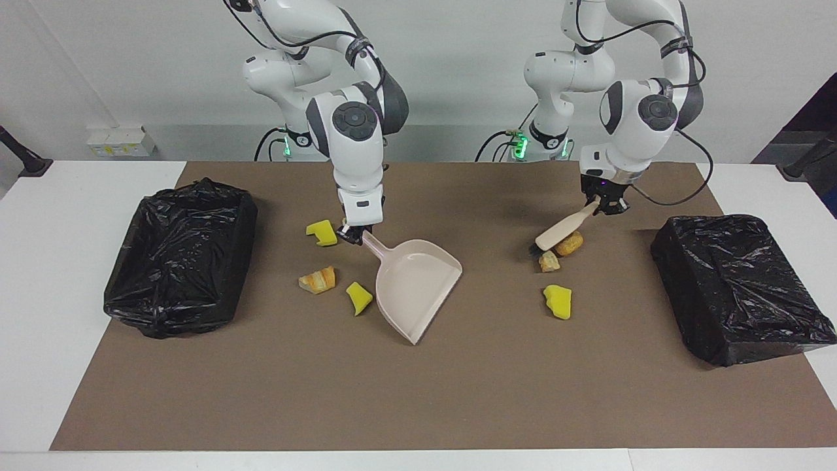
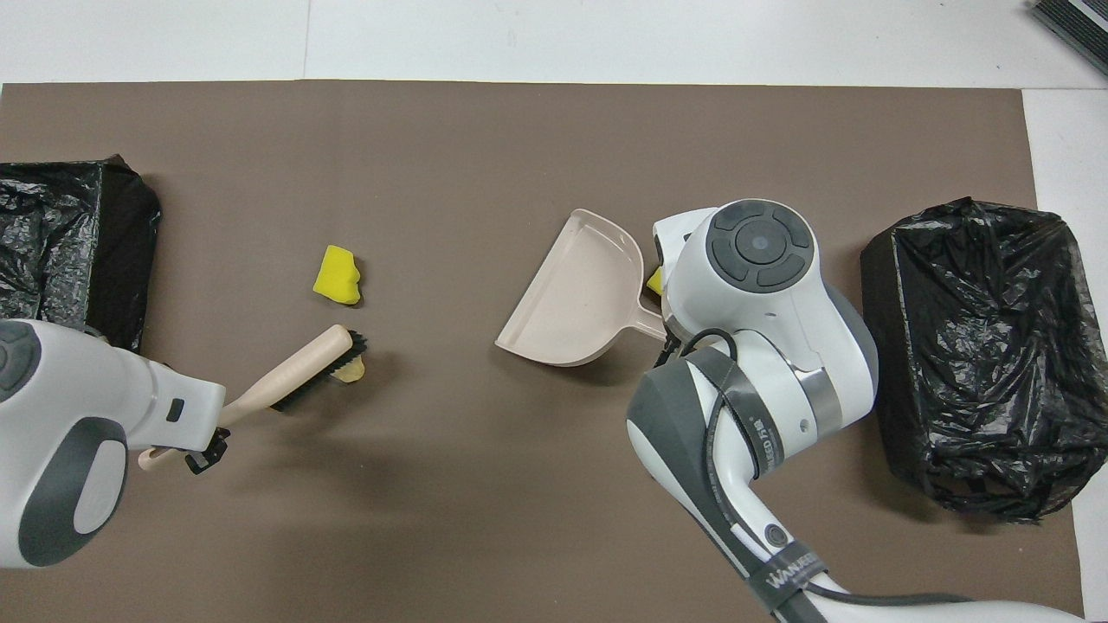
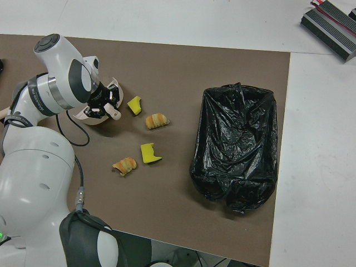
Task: Sweep and dump trash in bin
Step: 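Sweep the bread chunks into the dustpan with the left gripper's brush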
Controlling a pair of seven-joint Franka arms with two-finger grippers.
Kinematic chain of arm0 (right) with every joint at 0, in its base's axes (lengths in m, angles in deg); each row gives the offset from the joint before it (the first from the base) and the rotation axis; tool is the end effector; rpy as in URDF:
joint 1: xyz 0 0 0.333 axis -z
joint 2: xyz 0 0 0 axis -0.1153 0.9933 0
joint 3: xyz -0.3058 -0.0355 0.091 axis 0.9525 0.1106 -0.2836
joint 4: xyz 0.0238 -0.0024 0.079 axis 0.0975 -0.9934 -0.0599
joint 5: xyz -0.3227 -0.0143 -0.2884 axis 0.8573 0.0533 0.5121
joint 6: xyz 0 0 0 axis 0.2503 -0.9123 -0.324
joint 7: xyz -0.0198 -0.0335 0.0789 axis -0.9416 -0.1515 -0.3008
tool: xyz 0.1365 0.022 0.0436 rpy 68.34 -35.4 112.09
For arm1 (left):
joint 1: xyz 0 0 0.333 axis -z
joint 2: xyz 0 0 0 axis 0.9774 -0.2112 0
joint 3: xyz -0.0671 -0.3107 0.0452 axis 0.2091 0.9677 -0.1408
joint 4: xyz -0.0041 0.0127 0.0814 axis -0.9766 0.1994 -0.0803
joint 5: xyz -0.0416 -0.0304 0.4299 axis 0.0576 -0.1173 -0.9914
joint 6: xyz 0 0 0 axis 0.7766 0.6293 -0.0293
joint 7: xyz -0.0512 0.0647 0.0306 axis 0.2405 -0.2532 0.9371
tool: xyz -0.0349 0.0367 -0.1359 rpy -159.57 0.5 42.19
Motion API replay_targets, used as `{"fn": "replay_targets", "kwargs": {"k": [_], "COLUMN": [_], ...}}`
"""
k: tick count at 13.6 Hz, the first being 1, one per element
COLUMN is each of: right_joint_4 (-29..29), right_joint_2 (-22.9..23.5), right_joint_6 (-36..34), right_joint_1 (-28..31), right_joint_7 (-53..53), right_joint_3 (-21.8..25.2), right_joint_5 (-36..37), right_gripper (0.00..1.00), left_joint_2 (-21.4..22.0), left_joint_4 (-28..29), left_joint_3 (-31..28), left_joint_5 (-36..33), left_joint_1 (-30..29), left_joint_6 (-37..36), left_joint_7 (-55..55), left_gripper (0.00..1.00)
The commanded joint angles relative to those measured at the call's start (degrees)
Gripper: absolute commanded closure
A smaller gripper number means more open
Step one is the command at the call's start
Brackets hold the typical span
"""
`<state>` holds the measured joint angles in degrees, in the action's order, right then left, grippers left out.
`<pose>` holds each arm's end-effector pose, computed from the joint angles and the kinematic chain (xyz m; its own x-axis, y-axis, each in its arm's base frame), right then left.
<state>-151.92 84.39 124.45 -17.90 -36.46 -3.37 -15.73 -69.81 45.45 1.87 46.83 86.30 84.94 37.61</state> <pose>0.5809 0.2576 0.3725 0.4778 0.8732 -0.0966 0.8760 -0.4817 -0.0217 0.4836 -0.0415 0.3584 0.5398 -0.8307 -0.1361 -0.8299 -0.5523 0.0795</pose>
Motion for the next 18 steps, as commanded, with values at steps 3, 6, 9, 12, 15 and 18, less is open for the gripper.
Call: {"fn": "replay_targets", "kwargs": {"k": [3,6,9,12,15,18], "right_joint_4": [-4.07,-5.05,-5.92,-6.19,-6.19,-6.19], "right_joint_2": [-2.95,-2.78,-2.78,-2.86,-2.86,-2.86], "right_joint_6": [1.23,1.93,2.54,3.07,2.99,2.99], "right_joint_1": [-0.35,-2.27,-2.81,-2.81,-2.81,-2.72], "right_joint_7": [19.78,21.39,20.69,20.51,19.9,19.81], "right_joint_3": [-0.56,-0.56,-0.56,-0.56,-0.56,-0.56], "right_joint_5": [1.25,3.71,3.89,3.89,3.89,3.89], "right_gripper": [1.0,1.0,1.0,1.0,1.0,1.0], "left_joint_2": [4.87,3.91,0.75,-4.44,-6.37,-8.65], "left_joint_4": [-3.53,-3.36,-3.01,-0.73,-0.37,-0.28], "left_joint_3": [-0.56,-0.56,-0.47,-0.2,-0.12,-0.11], "left_joint_5": [-0.86,-2.08,-5.69,-5.78,-5.52,0.94], "left_joint_1": [-6.62,-11.83,-11.92,-8.43,0.96,9.84], "left_joint_6": [-12.18,-8.58,-5.15,-0.69,0.39,1.18], "left_joint_7": [21.55,29.1,40.62,51.52,60.58,64.55], "left_gripper": [1.0,1.0,1.0,1.0,1.0,1.0]}}
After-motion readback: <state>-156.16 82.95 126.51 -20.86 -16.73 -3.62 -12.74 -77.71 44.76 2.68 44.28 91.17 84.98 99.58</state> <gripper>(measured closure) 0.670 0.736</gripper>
